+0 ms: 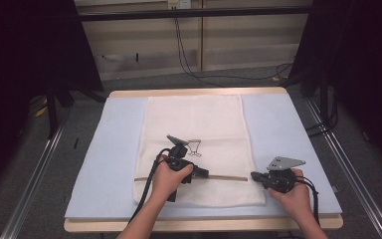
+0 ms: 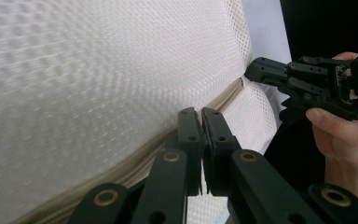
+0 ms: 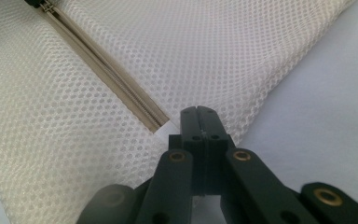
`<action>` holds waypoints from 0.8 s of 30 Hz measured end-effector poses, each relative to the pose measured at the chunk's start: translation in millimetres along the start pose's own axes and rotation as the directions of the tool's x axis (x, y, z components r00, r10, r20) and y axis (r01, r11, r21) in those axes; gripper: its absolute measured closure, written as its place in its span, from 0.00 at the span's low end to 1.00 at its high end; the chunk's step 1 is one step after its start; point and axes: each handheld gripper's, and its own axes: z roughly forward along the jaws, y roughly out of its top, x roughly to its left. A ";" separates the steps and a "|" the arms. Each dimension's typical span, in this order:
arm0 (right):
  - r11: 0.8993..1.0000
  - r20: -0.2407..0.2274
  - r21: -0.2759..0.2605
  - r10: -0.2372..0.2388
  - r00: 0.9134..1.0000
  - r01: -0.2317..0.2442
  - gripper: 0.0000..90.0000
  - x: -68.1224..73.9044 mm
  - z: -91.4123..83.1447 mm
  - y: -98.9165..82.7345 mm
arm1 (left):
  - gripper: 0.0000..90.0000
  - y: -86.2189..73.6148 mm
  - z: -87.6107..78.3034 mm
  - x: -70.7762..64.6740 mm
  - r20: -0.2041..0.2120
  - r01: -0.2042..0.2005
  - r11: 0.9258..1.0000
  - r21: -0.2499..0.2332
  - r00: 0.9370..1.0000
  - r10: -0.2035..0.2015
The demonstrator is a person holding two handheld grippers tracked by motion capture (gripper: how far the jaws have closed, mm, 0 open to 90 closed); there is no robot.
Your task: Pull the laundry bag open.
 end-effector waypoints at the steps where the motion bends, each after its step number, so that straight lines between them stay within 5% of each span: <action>1: 1.000 0.002 -0.001 -0.001 1.000 0.001 1.00 0.1 0.1 0.0 | 0.97 -0.7 -0.6 0.1 0.003 0.006 1.000 -0.010 1.000 -0.006; 24: 1.000 -0.001 -0.001 0.001 1.000 -0.001 1.00 -0.1 0.0 0.0 | 0.97 -6.0 -16.8 14.5 0.011 0.032 0.999 -0.018 0.999 -0.031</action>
